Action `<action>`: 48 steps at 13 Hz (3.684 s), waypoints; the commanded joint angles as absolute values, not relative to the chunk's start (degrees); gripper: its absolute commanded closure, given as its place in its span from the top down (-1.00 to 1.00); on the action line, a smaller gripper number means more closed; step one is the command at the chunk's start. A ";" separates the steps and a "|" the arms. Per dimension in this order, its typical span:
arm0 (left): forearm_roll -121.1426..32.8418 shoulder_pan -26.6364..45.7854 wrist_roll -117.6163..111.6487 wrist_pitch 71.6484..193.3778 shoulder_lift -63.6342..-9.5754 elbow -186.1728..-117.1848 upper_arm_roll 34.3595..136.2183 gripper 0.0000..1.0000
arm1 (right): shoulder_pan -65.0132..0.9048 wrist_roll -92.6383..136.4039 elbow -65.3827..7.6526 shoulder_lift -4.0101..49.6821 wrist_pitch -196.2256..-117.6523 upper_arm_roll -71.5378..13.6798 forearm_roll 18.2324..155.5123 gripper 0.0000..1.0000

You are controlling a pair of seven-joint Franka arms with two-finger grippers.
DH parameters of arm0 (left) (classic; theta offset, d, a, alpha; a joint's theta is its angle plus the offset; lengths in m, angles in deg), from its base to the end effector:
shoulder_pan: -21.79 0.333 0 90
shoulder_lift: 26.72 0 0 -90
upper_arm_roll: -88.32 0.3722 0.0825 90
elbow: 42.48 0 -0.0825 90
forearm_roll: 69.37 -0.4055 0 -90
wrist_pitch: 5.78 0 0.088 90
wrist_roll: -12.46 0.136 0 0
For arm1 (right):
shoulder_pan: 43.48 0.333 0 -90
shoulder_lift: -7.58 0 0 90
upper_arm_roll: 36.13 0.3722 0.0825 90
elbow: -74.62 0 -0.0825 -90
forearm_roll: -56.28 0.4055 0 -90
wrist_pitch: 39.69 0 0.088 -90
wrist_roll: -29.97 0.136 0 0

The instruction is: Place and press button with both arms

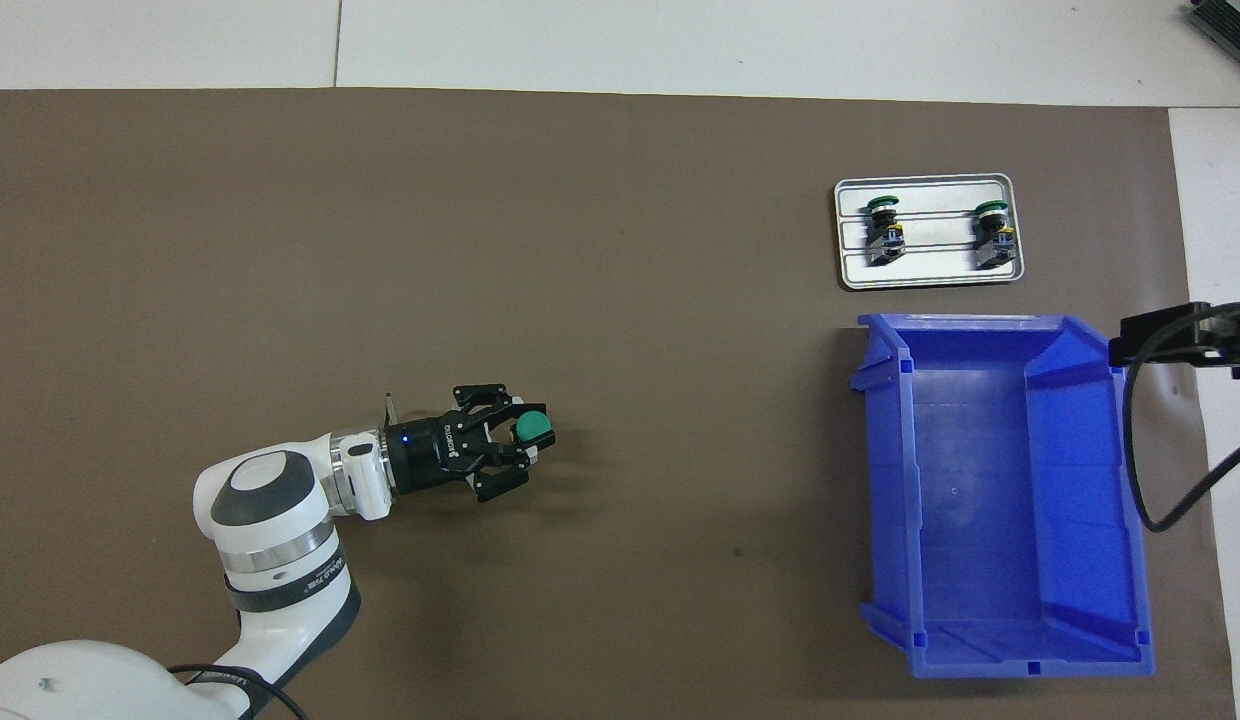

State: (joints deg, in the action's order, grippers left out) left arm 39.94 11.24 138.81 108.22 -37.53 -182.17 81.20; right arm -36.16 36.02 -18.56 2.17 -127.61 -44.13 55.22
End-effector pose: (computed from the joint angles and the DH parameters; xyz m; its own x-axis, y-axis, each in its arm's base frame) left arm 0.4651 -0.2362 0.2698 0.4594 -0.0830 0.8843 -0.8697 -0.2445 0.4288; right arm 0.5376 -0.0131 0.6732 0.9931 -0.1173 0.0023 -0.1173 -0.9931 0.0052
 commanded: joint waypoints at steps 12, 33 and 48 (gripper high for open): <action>40.84 9.75 141.57 109.53 -39.82 -181.44 82.25 0.11 | -35.74 34.28 -19.51 1.08 -128.11 -44.39 56.55 1.00; 40.05 3.44 108.96 138.31 -29.28 -166.67 80.93 0.16 | -35.74 34.36 -19.51 1.08 -128.11 -44.39 56.46 1.00; 4.23 -2.39 108.96 158.57 -30.76 -165.88 81.55 0.77 | -35.74 34.28 -19.51 1.08 -128.11 -44.39 56.46 1.00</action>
State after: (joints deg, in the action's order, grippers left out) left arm 9.87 -3.75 109.16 157.65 -30.60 -165.22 81.84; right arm -35.59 36.01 -18.57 2.10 -127.60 -44.12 55.22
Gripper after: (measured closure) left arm 0.308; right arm 0.000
